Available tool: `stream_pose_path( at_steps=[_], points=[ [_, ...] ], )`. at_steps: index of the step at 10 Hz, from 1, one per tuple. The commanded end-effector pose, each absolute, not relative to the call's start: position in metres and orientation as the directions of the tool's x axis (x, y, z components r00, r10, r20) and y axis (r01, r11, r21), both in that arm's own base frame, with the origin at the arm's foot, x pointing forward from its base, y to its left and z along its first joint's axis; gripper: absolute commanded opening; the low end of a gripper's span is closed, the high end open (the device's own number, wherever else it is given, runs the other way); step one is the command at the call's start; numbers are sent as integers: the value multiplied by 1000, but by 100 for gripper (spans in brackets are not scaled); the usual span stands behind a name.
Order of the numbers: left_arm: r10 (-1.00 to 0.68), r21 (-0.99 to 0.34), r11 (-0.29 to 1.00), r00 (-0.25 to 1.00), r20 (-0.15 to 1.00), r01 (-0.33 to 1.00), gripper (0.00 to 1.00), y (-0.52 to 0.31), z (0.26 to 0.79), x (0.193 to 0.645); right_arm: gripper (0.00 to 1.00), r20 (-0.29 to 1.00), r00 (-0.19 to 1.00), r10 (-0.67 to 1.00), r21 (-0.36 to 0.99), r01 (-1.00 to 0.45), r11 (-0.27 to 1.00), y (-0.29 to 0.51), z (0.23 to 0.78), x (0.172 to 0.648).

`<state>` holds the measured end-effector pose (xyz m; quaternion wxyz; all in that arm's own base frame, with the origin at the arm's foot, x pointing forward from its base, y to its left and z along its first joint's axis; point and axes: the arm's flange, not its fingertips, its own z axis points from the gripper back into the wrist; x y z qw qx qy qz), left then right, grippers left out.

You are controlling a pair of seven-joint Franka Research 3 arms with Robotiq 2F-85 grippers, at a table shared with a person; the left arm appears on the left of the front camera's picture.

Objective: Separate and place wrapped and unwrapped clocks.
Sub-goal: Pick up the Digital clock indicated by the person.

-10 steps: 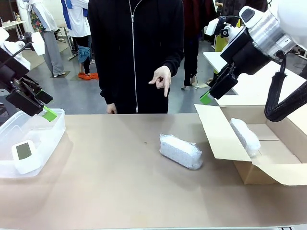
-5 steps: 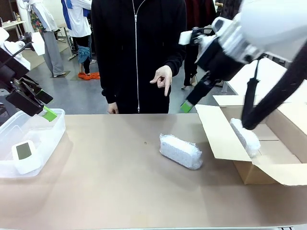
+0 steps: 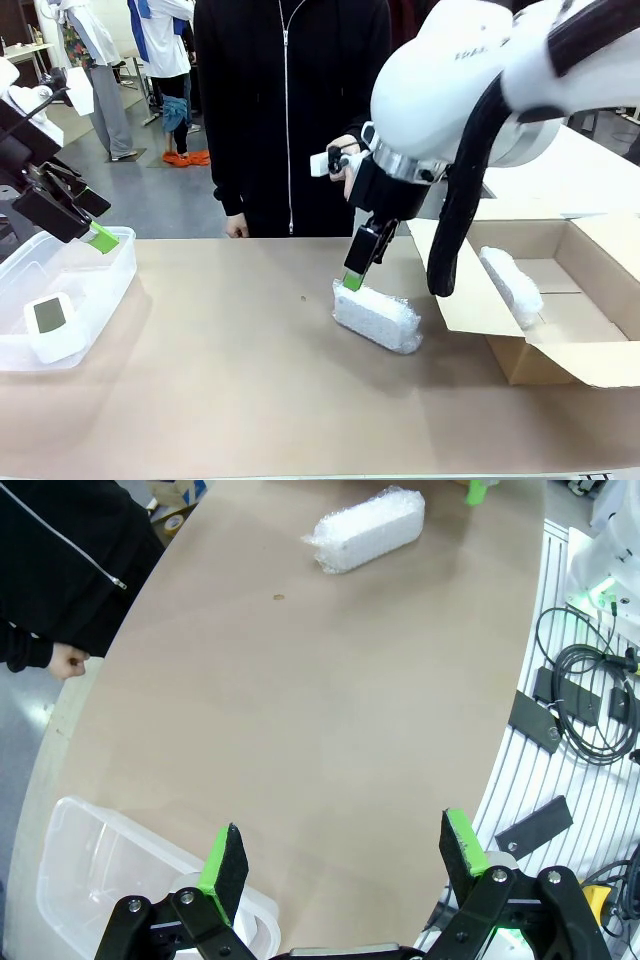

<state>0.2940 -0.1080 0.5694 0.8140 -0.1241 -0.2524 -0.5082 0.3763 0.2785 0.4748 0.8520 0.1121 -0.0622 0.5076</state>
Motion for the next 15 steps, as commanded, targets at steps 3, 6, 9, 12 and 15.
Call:
stream_pose_path(
  at_steps=[3,6,9,12,15],
  points=[
    [-762,63,462,360,538,885,100,-109,569,294,100,183,468,865,106,-884,456,289,437,393],
    [-762,63,462,360,538,885,100,-109,569,294,100,145,448,882,72,-894,442,289,411,411],
    [-762,63,462,360,538,885,100,-109,569,294,100,112,455,883,66,-890,451,286,405,425],
    [-762,63,462,360,538,885,100,-109,569,294,100,92,485,870,54,-874,482,284,394,436],
    [-762,63,462,360,538,885,100,-109,569,294,100,71,534,842,35,-845,533,286,376,444]
  ],
)
